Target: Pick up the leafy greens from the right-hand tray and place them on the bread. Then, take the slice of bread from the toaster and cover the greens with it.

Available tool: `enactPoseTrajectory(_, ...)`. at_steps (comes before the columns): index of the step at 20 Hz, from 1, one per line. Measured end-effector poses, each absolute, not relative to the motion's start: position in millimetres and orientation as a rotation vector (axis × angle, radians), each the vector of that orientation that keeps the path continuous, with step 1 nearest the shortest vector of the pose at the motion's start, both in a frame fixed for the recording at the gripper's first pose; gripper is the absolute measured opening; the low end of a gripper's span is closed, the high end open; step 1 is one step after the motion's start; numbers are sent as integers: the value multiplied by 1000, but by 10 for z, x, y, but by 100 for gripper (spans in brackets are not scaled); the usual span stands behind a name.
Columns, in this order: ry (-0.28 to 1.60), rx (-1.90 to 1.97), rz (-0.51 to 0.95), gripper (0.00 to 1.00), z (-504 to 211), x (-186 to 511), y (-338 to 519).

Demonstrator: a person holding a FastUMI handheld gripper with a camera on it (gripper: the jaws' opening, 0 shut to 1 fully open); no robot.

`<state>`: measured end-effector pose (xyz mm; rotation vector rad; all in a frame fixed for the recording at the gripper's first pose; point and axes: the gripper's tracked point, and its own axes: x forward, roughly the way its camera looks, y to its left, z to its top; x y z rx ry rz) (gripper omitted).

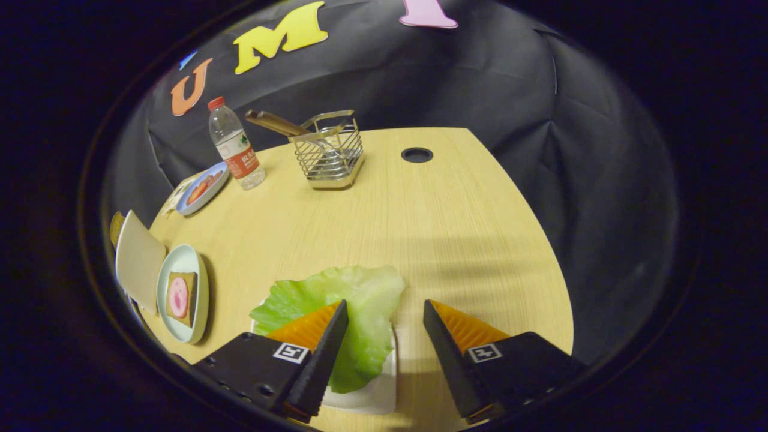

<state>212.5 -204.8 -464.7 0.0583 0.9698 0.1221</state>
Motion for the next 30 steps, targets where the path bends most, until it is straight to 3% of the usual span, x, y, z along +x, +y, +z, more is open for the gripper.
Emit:
enactPoseTrajectory(5, 932, -6, 118, 43, -4533, 2238, -1998)
enactPoseTrajectory(6, 932, -10, 114, 32, -4531, 2235, -1977)
enactPoseTrajectory(7, 932, -21, 105, 28, -4532, 2241, -1986)
enactPoseTrajectory(8, 929, -29, 98, 17, -4537, 2248, -1982)
enactPoseTrajectory(13, 946, -33, 90, 0, -4496, 2200, -1968)
enactPoseTrajectory(30, 762, -30, -18, 1, -3282, 1424, -1178)
